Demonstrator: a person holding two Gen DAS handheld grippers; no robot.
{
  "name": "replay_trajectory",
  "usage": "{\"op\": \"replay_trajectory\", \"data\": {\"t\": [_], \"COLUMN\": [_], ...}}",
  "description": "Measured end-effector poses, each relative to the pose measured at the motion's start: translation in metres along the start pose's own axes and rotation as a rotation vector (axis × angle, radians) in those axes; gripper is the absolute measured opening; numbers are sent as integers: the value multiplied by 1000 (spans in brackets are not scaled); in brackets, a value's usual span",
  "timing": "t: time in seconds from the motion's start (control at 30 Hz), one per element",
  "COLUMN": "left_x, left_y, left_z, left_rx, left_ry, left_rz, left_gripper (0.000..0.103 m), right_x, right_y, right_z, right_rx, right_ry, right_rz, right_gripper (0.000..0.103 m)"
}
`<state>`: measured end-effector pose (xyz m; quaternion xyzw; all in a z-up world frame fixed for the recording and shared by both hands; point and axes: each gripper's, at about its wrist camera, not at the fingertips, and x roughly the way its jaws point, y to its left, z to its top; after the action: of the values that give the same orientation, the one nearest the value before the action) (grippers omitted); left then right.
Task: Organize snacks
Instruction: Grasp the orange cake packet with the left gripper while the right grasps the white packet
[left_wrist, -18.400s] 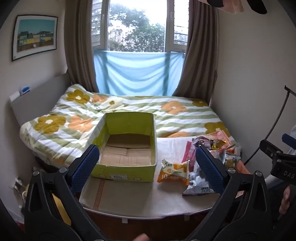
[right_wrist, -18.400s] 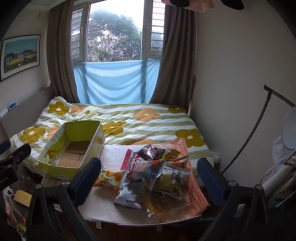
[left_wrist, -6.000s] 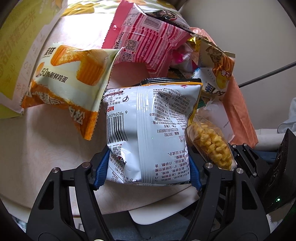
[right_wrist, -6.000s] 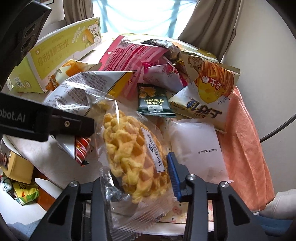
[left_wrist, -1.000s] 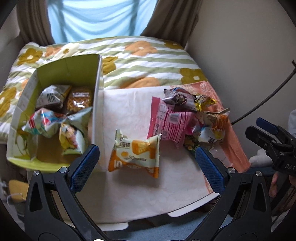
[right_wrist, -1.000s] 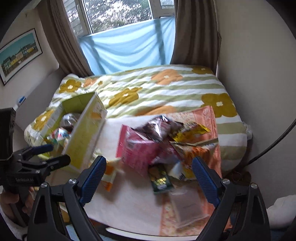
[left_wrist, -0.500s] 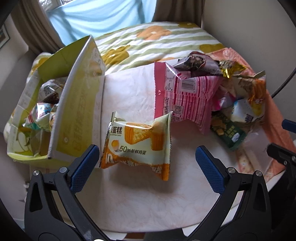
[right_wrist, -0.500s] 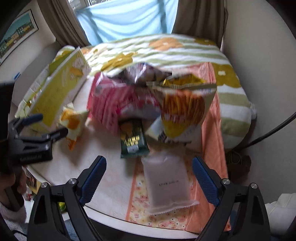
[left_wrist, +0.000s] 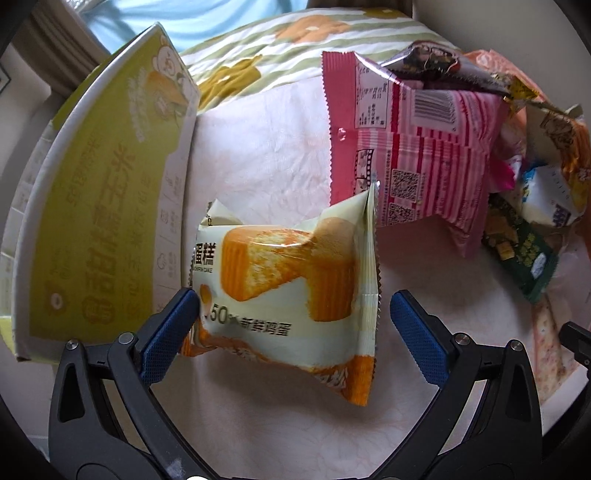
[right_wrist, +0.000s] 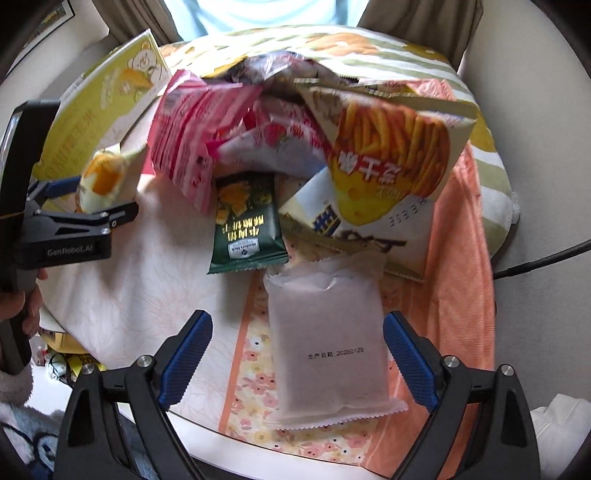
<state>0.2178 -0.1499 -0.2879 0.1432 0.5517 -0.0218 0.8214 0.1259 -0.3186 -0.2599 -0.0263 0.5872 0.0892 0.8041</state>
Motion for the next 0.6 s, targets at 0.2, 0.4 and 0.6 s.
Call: {"op": "replay_trajectory", "data": {"t": [0.2, 0.4, 0.6], "left_x": [8, 11, 14], "left_y": [-1, 2, 11], "left_z": [1, 4, 7], "left_rx": [27, 68, 88], "left_ry": [4, -5, -4], "left_rz": [26, 90, 81], "left_gripper": [103, 69, 58], "right_x": [7, 11, 14], "right_y": [1, -7, -18], "right_z": [-3, -7, -14], "right_rx": [-23, -22, -31], "right_ry": [28, 42, 40], "right_rz": [-24, -48, -71], "right_gripper": [92, 92, 90]}}
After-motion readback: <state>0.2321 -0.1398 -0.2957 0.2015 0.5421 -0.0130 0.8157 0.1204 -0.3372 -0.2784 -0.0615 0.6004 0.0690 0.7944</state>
